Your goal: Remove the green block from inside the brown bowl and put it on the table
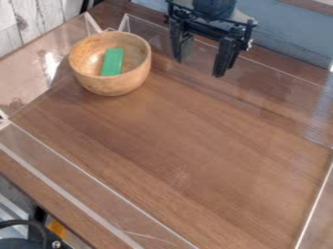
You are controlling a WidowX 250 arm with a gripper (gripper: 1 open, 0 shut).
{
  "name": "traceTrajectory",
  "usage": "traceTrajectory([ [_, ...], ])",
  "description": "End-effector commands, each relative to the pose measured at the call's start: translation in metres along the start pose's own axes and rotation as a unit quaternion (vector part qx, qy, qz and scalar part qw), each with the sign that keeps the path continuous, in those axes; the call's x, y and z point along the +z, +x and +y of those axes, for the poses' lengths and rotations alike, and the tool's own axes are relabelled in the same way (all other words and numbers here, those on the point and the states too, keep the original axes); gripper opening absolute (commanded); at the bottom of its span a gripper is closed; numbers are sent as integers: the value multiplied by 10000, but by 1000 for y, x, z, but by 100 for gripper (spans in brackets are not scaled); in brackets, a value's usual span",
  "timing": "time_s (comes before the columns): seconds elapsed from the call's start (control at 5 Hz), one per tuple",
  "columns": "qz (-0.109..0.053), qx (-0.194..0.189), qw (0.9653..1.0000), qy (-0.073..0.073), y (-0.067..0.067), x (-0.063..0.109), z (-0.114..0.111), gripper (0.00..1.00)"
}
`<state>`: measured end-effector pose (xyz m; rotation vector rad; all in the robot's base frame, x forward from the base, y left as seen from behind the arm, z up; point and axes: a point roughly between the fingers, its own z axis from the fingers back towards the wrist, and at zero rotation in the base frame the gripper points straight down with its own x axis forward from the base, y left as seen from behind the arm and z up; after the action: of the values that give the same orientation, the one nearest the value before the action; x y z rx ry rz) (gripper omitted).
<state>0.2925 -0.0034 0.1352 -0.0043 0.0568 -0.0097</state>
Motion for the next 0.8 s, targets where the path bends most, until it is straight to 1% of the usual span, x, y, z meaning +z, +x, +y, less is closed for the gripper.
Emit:
traceTrajectory([
  [0.0,80,12,10000,0,-1,-5,1,100],
  [0.2,92,172,9998,7,-1,-6,21,100],
  [0.4,34,371,9993,52,-2,-4,54,100],
  [0.6,-26,594,9982,100,1,-2,81,100],
])
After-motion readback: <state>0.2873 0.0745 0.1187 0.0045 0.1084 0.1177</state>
